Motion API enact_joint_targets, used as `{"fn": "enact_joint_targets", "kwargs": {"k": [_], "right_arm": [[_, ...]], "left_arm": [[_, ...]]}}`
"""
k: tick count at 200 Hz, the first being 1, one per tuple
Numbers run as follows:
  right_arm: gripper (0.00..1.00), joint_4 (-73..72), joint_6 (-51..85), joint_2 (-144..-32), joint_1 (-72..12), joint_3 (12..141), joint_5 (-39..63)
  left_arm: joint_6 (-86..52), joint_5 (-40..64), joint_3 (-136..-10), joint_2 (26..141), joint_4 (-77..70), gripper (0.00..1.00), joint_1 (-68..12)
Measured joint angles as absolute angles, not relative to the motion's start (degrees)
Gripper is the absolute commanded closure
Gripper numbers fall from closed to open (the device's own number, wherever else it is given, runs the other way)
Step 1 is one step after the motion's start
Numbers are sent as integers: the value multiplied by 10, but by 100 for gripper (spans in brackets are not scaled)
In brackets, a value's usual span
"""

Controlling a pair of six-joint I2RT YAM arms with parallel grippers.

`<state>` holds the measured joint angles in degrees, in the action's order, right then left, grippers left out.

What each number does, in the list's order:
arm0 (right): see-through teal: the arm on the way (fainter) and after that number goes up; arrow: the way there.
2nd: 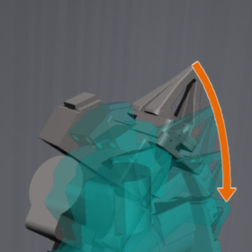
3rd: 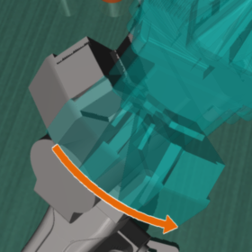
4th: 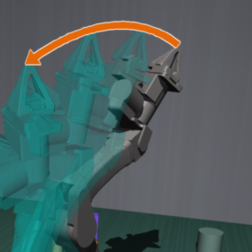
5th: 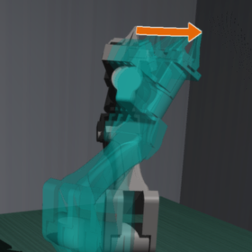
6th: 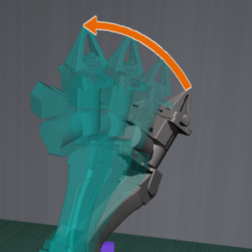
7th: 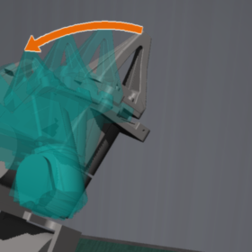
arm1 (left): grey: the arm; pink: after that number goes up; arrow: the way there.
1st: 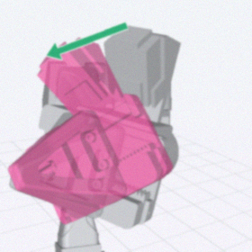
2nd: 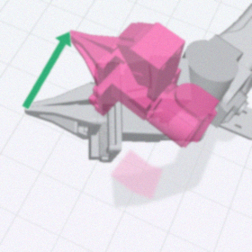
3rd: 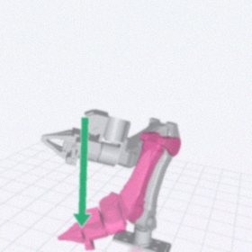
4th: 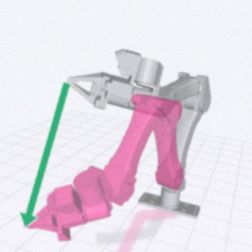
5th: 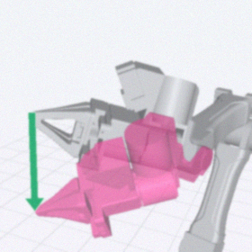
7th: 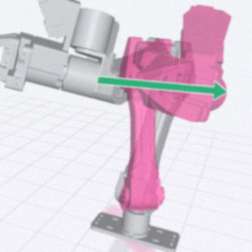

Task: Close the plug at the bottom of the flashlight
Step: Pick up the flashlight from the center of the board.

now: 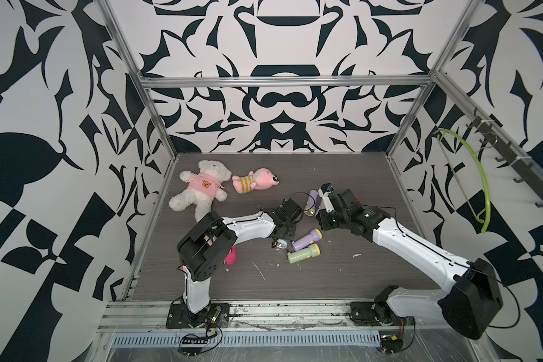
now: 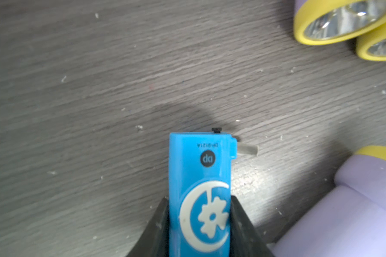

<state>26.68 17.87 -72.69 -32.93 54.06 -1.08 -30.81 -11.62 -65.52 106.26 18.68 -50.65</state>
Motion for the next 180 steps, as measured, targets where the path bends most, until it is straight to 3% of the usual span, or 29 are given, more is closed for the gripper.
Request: {"fn": "enact_joint_targets", "kwargs": {"k": [31,69,126,180], "right_arm": [[74,266,175,-727,-319,541,1],[73,237,157,-714,-310,538,44],[73,161,123,-644,-307,523,158],[74,145,104,-661,-305,553,321]], "left_arm": [[-249,-115,-608,995,162,100,-507],[-175,-104,-515,843,87,100,-507],[-58,-36,-371,583,0,99,-506],[16,47,-309,398,-10,100,-506]]}}
